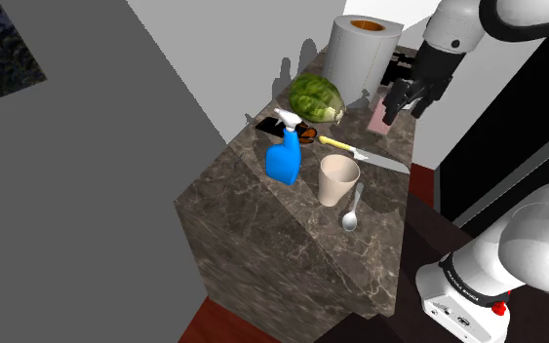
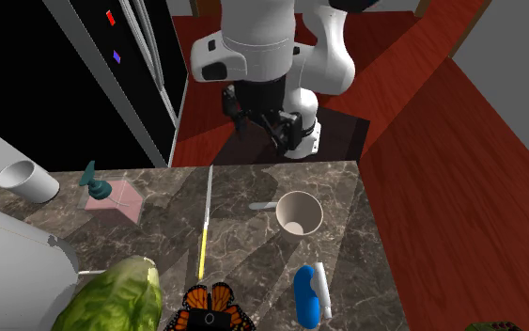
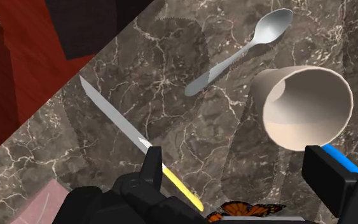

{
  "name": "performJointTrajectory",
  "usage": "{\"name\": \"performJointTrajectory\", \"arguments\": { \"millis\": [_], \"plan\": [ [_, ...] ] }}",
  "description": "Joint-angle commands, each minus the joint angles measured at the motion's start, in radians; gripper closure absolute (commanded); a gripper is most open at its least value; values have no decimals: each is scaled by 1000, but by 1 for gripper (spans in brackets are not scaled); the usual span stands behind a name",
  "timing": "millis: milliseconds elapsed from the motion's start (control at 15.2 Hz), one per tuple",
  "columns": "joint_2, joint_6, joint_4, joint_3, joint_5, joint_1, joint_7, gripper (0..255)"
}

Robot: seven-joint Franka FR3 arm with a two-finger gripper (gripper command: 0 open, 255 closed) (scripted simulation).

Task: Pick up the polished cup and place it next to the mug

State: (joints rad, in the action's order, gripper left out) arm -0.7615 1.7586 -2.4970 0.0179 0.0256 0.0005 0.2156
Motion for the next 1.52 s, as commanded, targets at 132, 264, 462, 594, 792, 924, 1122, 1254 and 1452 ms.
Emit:
{"name": "performJointTrajectory", "arguments": {
  "millis": [132,264,462,594,792,924,1122,1254,1452],
  "plan": [
    [14,152,-117,17,47,20,26,0],
    [37,233,-165,28,73,34,38,0],
    [88,362,-227,46,116,58,54,0],
    [129,442,-256,57,143,74,61,0],
    [157,494,-279,61,150,78,58,0],
    [178,529,-293,64,154,81,57,0],
    [207,575,-310,67,161,85,54,0],
    [207,575,-310,67,161,85,54,0],
    [207,575,-310,67,161,85,54,0]
  ]
}}
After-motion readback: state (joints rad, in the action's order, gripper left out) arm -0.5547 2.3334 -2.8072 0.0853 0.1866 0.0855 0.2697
